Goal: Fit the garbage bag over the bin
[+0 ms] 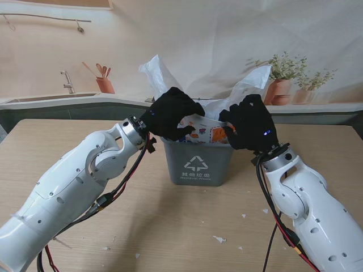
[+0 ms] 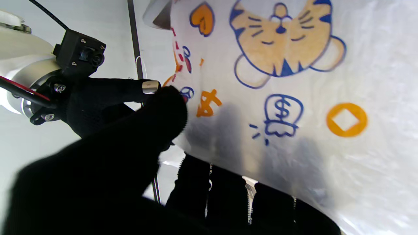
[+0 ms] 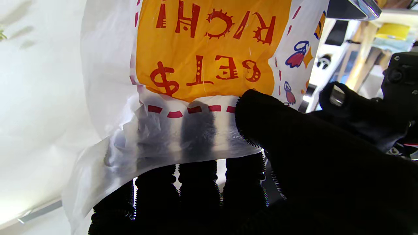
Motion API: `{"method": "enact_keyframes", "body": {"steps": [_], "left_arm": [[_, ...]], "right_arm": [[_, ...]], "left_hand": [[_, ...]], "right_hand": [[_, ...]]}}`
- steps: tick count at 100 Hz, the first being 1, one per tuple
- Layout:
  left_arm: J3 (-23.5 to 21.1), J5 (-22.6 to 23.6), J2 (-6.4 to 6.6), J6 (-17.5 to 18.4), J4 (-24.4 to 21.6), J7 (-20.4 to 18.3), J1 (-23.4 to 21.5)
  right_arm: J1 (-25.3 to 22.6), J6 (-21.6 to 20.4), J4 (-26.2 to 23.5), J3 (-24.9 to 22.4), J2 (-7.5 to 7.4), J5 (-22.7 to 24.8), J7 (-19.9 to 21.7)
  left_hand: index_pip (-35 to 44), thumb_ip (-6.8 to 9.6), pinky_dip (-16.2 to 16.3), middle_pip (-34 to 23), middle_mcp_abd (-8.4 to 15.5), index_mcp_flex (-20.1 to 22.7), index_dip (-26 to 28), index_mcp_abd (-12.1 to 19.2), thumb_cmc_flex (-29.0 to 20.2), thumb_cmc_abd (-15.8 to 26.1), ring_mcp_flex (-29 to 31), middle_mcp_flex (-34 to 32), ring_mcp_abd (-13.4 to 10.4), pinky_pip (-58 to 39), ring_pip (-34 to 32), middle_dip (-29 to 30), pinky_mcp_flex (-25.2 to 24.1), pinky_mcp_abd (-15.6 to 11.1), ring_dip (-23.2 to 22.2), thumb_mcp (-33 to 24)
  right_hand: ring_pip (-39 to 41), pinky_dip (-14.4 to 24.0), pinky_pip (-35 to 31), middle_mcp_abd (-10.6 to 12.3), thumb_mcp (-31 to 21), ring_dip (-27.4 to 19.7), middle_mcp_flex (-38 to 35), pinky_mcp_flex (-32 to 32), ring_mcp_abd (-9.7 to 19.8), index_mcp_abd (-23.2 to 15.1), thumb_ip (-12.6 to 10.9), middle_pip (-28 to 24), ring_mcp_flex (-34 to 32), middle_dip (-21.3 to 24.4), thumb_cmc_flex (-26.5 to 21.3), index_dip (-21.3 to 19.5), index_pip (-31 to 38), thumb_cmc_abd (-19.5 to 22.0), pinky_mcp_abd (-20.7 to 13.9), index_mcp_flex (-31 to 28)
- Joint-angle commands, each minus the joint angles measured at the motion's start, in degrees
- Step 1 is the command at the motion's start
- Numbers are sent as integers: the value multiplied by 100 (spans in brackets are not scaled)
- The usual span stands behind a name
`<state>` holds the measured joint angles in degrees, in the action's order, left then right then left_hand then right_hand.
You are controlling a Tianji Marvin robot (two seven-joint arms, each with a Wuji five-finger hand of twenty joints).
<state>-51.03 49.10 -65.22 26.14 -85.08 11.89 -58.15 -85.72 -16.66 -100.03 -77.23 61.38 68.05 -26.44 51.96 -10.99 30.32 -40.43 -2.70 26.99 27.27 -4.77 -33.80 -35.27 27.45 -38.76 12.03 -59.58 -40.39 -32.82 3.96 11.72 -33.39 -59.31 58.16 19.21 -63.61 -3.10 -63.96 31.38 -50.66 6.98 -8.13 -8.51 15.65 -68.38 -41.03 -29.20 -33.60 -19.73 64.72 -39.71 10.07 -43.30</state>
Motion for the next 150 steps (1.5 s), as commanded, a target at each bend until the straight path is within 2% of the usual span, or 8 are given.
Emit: {"method": "enact_keyframes", "body": {"steps": [1,19,45,63,82,90,102,150], "left_arm": [[-93,86,28,-24,-142,93,-99],[-390,426,113,100,-467,123,-270],[-733,796,425,142,-773,-1384,-180],[-791,1275,460,-49,-687,-1154,-197],[-858,1859,516,-298,-760,-915,-274],[-854,1916,502,-460,-727,-713,-311],[-918,2036,512,-531,-731,-597,-366],[-1519,2141,555,101,-749,228,-1239]], "right_arm": [[-31,-31,-6,-18,32,-21,131],[-2,-107,32,3,34,-72,173],[-23,-98,26,5,44,-107,147],[-17,-148,23,-12,42,-112,164],[-50,-167,6,-28,43,-119,174],[-57,-169,10,-28,44,-128,168],[-62,-186,13,-38,47,-143,160],[-475,-226,58,-265,21,3,-66]], "left_hand": [[-668,260,-50,137,-302,-569,15,-459,361,-88,-615,754,162,134,284,450,-340,19,176,-234],[-1697,256,-327,951,-743,-1619,-569,-817,863,-93,-1897,2369,274,544,755,1011,-852,-88,585,614],[-2020,393,-1179,1214,-508,-1027,-779,-595,1219,390,-1924,1901,-50,2229,1242,1198,-858,481,967,1803],[-1735,387,-1056,899,-381,-492,-599,-410,1133,239,-1445,1257,-37,1992,1104,1014,-895,758,764,1382],[-559,440,-667,155,105,716,37,370,654,218,-307,-95,-133,1166,485,369,-942,827,297,641],[359,-142,-584,-33,247,851,-209,804,-130,-76,69,-515,-191,971,253,63,-911,857,115,936],[1203,-145,-488,375,470,1132,-220,1429,-581,152,468,-1294,-307,808,131,-730,-788,831,77,1157],[1292,-174,-419,701,539,1064,47,1575,-589,360,598,-1444,-482,695,124,-634,-657,791,94,1085]], "right_hand": [[126,107,-102,-182,-332,73,-230,-7,-109,-137,184,-226,-197,-136,-207,-149,225,-130,191,-166],[182,111,-87,-256,-491,70,-335,0,-133,-137,188,-208,-291,-254,-185,-195,215,-186,206,-224],[253,100,-46,-292,-499,86,-337,-6,-151,-44,204,-220,-284,-382,-175,-271,201,-153,217,-206],[277,102,-45,-311,-511,89,-355,-6,-154,-4,205,-211,-302,-427,-172,-304,193,-160,217,-217],[301,105,-50,-322,-516,91,-360,30,-162,41,208,-216,-343,-473,-155,-332,185,-140,235,-200],[313,107,-55,-320,-514,92,-349,59,-163,26,208,-217,-351,-494,-153,-357,186,-129,242,-183],[346,113,-68,-313,-484,101,-331,109,-167,30,212,-221,-370,-520,-138,-381,178,-90,261,-147],[266,171,-154,-86,-323,53,-130,189,-146,-191,204,62,-305,-279,-118,-318,141,-26,280,-27]]}}
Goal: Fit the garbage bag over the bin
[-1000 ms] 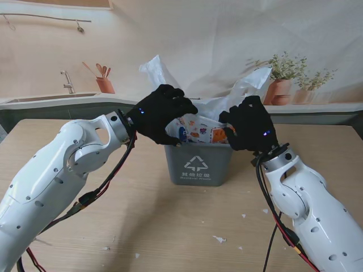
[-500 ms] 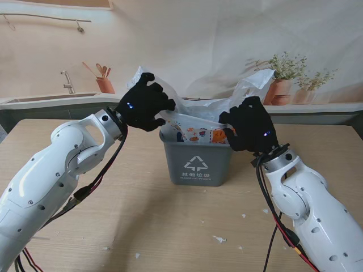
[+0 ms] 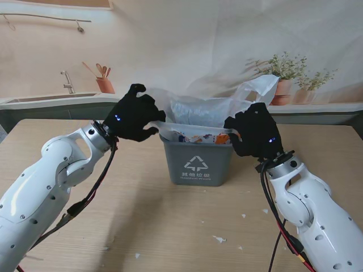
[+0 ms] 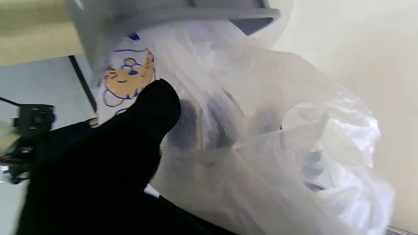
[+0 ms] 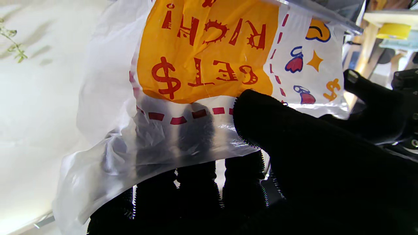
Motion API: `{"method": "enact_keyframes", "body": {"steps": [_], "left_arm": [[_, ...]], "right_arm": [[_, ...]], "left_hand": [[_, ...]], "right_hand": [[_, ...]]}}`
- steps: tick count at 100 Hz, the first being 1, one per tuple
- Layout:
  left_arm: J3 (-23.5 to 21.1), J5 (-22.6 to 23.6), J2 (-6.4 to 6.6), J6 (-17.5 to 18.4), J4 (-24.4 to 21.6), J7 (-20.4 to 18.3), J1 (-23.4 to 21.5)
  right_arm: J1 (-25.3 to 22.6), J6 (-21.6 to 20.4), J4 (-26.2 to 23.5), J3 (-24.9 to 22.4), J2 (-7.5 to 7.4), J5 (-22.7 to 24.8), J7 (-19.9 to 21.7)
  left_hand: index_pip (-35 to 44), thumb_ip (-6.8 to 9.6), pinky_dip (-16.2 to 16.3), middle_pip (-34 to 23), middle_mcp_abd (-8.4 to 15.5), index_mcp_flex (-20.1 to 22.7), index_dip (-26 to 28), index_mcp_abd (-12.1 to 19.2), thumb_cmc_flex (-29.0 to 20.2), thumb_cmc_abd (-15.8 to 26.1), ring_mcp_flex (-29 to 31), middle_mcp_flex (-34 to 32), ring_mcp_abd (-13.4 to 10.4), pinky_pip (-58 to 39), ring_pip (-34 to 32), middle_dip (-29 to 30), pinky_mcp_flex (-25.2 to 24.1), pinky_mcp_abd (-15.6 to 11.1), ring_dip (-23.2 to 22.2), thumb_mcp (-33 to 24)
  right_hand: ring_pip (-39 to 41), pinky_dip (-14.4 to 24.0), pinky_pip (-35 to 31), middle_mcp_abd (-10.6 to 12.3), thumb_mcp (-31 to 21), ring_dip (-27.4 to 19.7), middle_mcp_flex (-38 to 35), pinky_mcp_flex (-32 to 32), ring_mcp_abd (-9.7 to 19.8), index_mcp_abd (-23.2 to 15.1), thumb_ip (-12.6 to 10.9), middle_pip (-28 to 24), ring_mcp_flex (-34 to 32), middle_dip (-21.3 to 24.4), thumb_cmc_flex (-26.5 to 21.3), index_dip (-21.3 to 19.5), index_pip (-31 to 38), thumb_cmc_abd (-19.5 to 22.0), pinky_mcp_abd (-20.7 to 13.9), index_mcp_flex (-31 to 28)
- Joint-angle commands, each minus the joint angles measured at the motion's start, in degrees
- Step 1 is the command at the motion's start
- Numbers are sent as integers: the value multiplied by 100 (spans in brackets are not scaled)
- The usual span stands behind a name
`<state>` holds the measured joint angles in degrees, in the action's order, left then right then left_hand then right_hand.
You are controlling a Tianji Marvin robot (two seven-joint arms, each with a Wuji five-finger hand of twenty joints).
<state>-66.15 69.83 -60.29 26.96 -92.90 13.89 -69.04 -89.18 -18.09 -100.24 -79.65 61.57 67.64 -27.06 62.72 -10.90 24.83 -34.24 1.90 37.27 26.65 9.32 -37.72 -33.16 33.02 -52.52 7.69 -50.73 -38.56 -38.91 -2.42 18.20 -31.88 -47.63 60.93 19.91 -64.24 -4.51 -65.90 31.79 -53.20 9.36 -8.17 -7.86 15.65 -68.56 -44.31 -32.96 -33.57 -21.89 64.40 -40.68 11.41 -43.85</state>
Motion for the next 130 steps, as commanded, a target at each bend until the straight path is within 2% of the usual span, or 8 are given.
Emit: {"method": "enact_keyframes", "body": {"steps": [1,9,23,37,58,99,130], "left_arm": [[-20,80,64,37,37,55,-170],[-104,160,81,104,50,207,-313],[-161,343,138,233,109,255,-398],[-158,283,134,229,226,305,-453],[-167,399,156,202,278,508,-568],[-131,452,185,122,481,586,-636],[-27,490,211,11,690,563,-583]], "right_arm": [[-139,-96,86,-28,2,43,-15],[-203,-163,142,-50,14,-13,-74],[-326,-249,188,-106,8,-26,-76],[-396,-424,276,-140,15,-76,-175],[-493,-609,386,-213,49,-182,-398],[-688,-925,473,-430,16,-171,-234],[-710,-893,684,-455,31,-415,44]], "left_hand": [[216,-185,131,84,78,34,109,168,-193,146,42,-67,-50,-191,-58,-24,-18,142,-57,-80],[214,-186,134,106,53,50,107,187,-194,115,35,-56,-49,-192,-53,7,-26,143,-52,-72],[180,-187,134,169,-5,114,32,253,-161,44,2,27,-56,-180,-8,188,-43,142,-17,-77],[220,-185,118,14,-46,122,-3,257,-159,14,-86,175,-33,-136,-35,283,-108,166,-29,-101],[242,-193,105,-206,-78,196,-172,329,-129,-105,-171,314,-8,-123,-74,414,-168,183,-45,-115],[214,-211,101,-417,-77,391,-364,420,-104,-351,-195,361,35,-126,-153,308,-198,191,-92,-163],[182,-216,124,-470,-113,485,-447,351,-98,-470,-223,405,61,-181,-187,314,-187,179,-117,-208]], "right_hand": [[-45,94,-74,62,-124,-1,133,-60,-148,-269,204,130,39,145,-119,-101,173,75,145,29],[-185,67,-8,44,-100,-53,239,-98,-173,-283,202,362,125,382,-126,-100,172,97,154,35],[-340,21,95,-2,-81,-101,441,-177,-195,-332,203,576,285,665,-96,-127,170,122,163,77],[-435,-18,168,-31,-66,-110,718,-244,-183,-334,197,641,519,828,-96,-179,169,146,127,159],[-399,-20,149,-5,-47,-47,1002,-313,-164,-402,192,489,716,822,-117,-296,236,98,73,295],[-522,-121,343,44,-204,-56,1360,-450,-101,-593,257,455,1004,789,-45,-216,124,-206,47,194],[-685,-229,516,57,71,-101,1718,-530,-136,-320,323,582,1197,610,385,-46,-54,-126,57,505]]}}
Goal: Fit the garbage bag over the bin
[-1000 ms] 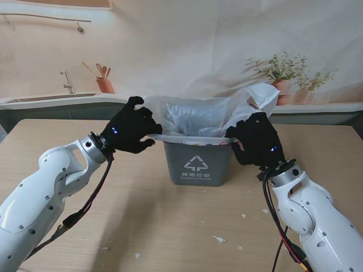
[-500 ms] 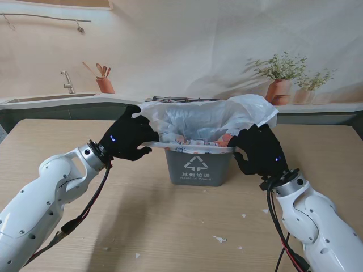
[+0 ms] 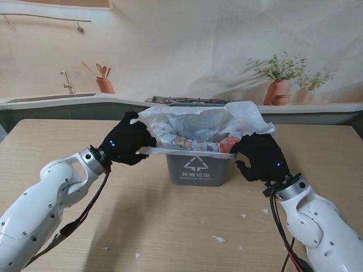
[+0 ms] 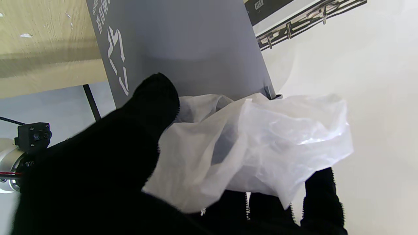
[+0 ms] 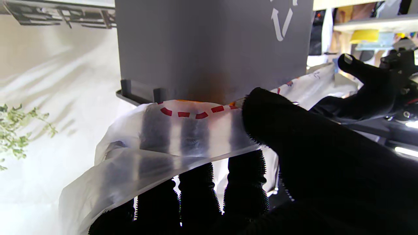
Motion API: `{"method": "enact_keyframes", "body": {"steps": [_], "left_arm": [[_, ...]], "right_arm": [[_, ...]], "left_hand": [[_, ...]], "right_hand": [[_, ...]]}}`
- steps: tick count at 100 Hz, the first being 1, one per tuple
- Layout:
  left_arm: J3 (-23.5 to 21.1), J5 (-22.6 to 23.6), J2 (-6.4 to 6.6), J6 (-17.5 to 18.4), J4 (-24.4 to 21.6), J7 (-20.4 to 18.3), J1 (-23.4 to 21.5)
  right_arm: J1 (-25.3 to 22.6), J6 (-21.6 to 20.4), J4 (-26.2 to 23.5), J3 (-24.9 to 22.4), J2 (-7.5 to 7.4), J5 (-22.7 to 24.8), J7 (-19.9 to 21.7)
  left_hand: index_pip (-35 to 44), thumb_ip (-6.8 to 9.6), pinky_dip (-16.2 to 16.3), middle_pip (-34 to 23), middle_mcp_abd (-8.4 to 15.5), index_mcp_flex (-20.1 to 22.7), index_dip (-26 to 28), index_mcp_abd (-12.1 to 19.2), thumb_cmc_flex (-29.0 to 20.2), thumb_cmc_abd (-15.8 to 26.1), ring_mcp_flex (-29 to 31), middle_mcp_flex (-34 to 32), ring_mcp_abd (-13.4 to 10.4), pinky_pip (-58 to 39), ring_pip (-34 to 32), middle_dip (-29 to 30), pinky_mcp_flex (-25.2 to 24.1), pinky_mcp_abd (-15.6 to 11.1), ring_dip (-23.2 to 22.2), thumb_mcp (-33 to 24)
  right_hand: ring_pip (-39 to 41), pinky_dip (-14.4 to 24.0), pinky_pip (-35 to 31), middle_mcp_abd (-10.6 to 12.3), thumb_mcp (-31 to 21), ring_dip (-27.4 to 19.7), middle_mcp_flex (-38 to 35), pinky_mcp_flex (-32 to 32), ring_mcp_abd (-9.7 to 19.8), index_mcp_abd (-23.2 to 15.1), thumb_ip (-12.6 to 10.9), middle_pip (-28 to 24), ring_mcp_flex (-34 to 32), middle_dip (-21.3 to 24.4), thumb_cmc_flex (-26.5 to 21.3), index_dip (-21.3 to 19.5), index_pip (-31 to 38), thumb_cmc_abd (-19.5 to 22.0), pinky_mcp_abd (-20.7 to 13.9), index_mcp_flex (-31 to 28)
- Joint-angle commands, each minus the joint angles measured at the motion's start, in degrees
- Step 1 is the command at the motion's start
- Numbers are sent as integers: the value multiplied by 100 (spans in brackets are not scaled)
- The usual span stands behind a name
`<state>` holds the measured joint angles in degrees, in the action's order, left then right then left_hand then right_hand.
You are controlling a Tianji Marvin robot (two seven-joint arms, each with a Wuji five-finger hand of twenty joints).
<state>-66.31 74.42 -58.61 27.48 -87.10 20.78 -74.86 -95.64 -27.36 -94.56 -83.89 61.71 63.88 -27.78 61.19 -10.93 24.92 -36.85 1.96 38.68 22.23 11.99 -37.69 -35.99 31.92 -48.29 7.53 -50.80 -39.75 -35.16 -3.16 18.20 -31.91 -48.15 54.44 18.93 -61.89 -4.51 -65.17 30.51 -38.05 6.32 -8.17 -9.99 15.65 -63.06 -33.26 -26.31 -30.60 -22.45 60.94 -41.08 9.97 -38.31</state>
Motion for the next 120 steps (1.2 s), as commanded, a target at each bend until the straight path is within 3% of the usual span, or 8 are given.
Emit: {"method": "enact_keyframes", "body": {"steps": [1,24,33,35,38,76,102,120], "left_arm": [[-9,30,44,-41,116,-125,0],[-6,51,54,-103,196,-77,-26],[3,75,65,-115,227,-95,-25],[6,76,66,-121,235,-102,-24],[11,72,66,-131,249,-112,-22],[68,68,66,-182,266,-164,18],[93,71,67,-191,254,-191,18],[108,67,65,-207,248,-190,21]], "right_arm": [[-62,30,125,-32,18,-48,119],[-68,-153,284,-74,26,-178,194],[-70,-274,363,-91,25,-217,227],[-71,-294,381,-95,24,-223,233],[-64,-327,420,-95,27,-238,222],[-95,-452,475,-170,93,-534,240],[-187,-615,287,-202,365,-1756,346],[-276,-659,71,-222,443,-2080,357]], "left_hand": [[332,-213,117,-213,-115,351,-11,70,-98,-195,-112,-13,85,-179,-72,-59,-112,179,-116,-157],[314,-214,128,-247,-134,359,-31,42,-99,-225,-127,28,99,-203,-93,-38,-123,188,-128,-164],[314,-216,133,-252,-127,360,-31,42,-94,-229,-125,39,102,-215,-96,-30,-111,183,-129,-167],[306,-216,134,-256,-134,359,-37,28,-92,-229,-130,42,105,-217,-94,-26,-113,183,-128,-170],[303,-215,136,-261,-137,362,-40,23,-97,-242,-128,41,112,-221,-96,-22,-110,185,-129,-174],[291,-216,153,-296,-137,370,-46,10,-92,-271,-133,72,106,-257,-100,13,-102,177,-132,-180],[286,-204,163,-319,-129,411,-57,-29,-102,-292,-118,56,105,-275,-122,14,-101,183,-143,-194],[300,-194,163,-327,-137,415,-51,-49,-110,-314,-117,47,109,-273,-146,-1,-122,197,-159,-222]], "right_hand": [[-45,-134,285,50,21,24,223,-226,-134,-107,325,48,103,-57,116,24,276,-84,203,-33],[-316,-255,421,17,368,-83,394,-281,-157,64,37,363,244,-113,902,47,-230,124,244,-185],[-447,-278,411,-8,674,-140,456,-283,-182,206,-497,496,303,-92,1373,-301,-674,479,245,-334],[-473,-283,409,-11,763,-152,462,-283,-181,237,-702,523,312,-87,1490,-696,-874,603,245,-377],[-517,-285,408,-32,920,-170,488,-283,-201,261,-781,565,348,-71,1596,-806,-982,742,245,-383],[-866,-361,810,-101,1859,-324,812,-401,-233,260,-968,959,672,84,2023,-523,-1413,1490,281,-551],[-1015,-338,1081,-73,2391,-389,1113,-437,-171,450,-1061,1078,843,123,2085,-428,-1634,1669,277,341],[-1020,-299,1160,-29,2516,-391,1265,-436,-142,395,-1086,1048,892,113,2088,-451,-1610,1677,265,700]]}}
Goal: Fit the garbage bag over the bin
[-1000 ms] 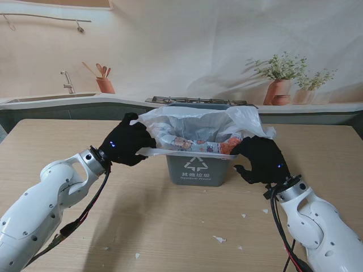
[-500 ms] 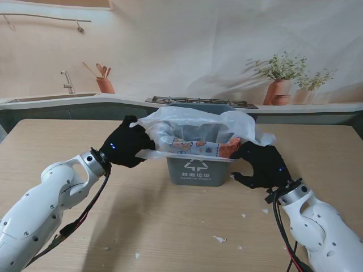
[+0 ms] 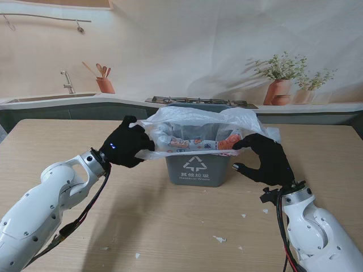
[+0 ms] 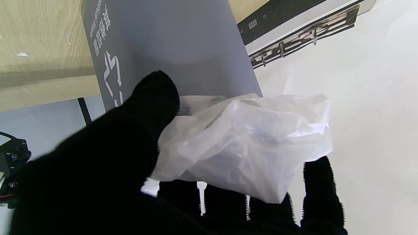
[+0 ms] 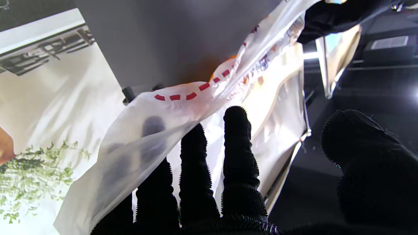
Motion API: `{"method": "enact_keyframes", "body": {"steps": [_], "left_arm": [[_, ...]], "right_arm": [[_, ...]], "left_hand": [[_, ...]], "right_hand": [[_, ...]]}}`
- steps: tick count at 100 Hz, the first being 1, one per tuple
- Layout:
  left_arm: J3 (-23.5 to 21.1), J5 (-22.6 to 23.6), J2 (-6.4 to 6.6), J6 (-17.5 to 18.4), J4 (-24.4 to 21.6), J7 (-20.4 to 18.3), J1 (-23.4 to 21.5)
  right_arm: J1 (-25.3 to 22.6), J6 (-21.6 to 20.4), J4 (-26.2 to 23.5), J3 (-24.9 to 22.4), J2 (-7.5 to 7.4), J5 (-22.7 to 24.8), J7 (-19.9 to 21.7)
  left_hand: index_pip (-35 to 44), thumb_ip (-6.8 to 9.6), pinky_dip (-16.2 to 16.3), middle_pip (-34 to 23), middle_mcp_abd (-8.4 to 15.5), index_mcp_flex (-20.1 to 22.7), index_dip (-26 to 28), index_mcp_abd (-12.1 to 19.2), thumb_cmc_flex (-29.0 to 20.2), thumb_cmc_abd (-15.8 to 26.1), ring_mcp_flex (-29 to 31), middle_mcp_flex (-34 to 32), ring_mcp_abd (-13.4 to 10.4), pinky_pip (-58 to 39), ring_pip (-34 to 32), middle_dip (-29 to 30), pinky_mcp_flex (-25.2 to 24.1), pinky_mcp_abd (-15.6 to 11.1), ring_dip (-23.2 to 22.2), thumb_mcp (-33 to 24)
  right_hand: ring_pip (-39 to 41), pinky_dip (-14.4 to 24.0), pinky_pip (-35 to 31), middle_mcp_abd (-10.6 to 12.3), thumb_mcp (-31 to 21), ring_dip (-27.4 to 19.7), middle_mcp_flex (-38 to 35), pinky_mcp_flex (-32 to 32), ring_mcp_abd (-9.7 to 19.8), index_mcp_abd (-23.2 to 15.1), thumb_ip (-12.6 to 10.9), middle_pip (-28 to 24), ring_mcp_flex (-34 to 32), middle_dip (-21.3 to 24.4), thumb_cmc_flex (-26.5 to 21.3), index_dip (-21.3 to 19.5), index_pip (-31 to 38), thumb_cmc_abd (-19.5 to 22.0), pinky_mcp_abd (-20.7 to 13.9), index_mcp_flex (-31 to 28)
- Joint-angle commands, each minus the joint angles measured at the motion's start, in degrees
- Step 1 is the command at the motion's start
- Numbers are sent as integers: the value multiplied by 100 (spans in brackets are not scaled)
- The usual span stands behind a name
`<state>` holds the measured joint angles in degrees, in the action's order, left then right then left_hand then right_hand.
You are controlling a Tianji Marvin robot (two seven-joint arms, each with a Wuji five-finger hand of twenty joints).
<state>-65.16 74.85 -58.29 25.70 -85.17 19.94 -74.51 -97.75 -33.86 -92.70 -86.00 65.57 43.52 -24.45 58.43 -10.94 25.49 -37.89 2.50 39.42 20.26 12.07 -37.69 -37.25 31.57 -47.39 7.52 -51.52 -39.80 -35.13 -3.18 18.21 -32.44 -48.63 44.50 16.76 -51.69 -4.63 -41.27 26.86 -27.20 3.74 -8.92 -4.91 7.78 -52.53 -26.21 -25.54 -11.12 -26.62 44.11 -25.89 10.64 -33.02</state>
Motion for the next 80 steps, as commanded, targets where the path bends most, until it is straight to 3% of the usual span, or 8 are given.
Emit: {"method": "enact_keyframes", "body": {"steps": [1,21,37,43,50,59,68,80], "left_arm": [[-6,24,33,-28,55,-105,-13],[13,13,31,-26,59,-120,3],[26,7,31,-21,63,-127,4],[27,-2,28,-21,63,-130,3],[26,-9,26,-19,56,-125,1],[19,4,28,9,42,-114,4],[14,-2,28,21,36,-121,4],[15,-9,26,15,36,-123,-4]], "right_arm": [[-72,-10,-128,-12,60,-60,24],[-180,161,-437,116,194,-830,46],[-476,889,-1004,169,253,-1609,291],[-664,1263,-1243,95,207,-1658,579],[-858,1596,-1452,-29,137,-1520,833],[-997,1618,-1574,-129,95,-1423,1002],[-1073,1534,-1706,-140,111,-1810,1102],[-1062,1302,-1789,-104,184,-2041,895]], "left_hand": [[576,-193,106,-223,-191,340,145,-59,-106,-189,-83,-42,108,-202,-142,-5,-119,196,-107,-173],[586,-189,108,-242,-189,347,146,-57,-107,-191,-79,-56,107,-204,-165,-35,-126,211,-123,-188],[594,-190,114,-251,-181,349,145,-69,-103,-202,-74,-70,101,-219,-183,-63,-117,203,-138,-198],[600,-185,114,-252,-190,352,147,-79,-108,-205,-74,-67,107,-220,-187,-71,-120,201,-142,-205],[606,-181,116,-256,-189,361,147,-95,-114,-224,-69,-80,113,-223,-195,-83,-121,207,-148,-211],[608,-178,117,-252,-188,361,145,-110,-108,-222,-65,-84,110,-226,-200,-94,-123,212,-154,-221],[614,-174,118,-258,-184,371,144,-112,-117,-235,-51,-98,103,-227,-212,-108,-121,211,-161,-232],[621,-175,120,-263,-181,378,144,-123,-116,-243,-41,-115,109,-233,-227,-128,-116,212,-172,-238]], "right_hand": [[-29,-81,145,-18,129,-27,190,-182,-69,-114,-300,-2,191,38,136,-35,75,155,198,174],[46,129,127,-6,299,3,171,-10,-87,-159,-339,-81,142,24,-168,-34,138,283,181,225],[330,290,9,-26,50,129,-51,-80,-143,-112,-341,-320,-40,-69,-374,-11,176,243,158,175],[347,292,87,-47,-81,138,18,-110,-204,-155,-303,-288,-38,-56,-290,27,119,142,242,239],[249,159,499,-85,-202,85,46,54,-269,-165,-260,-195,-133,-12,-205,83,23,27,628,258],[-49,-113,1187,-78,-203,-67,21,446,-197,-276,-236,-16,-396,60,-126,185,-163,-21,1043,411],[-205,-134,1542,-97,-215,-150,-7,824,-258,-281,-229,111,-592,102,-185,289,-296,-65,1219,491],[-108,295,1836,-22,-221,-93,-20,1047,-202,-259,-227,163,-493,107,-194,332,-291,69,883,739]]}}
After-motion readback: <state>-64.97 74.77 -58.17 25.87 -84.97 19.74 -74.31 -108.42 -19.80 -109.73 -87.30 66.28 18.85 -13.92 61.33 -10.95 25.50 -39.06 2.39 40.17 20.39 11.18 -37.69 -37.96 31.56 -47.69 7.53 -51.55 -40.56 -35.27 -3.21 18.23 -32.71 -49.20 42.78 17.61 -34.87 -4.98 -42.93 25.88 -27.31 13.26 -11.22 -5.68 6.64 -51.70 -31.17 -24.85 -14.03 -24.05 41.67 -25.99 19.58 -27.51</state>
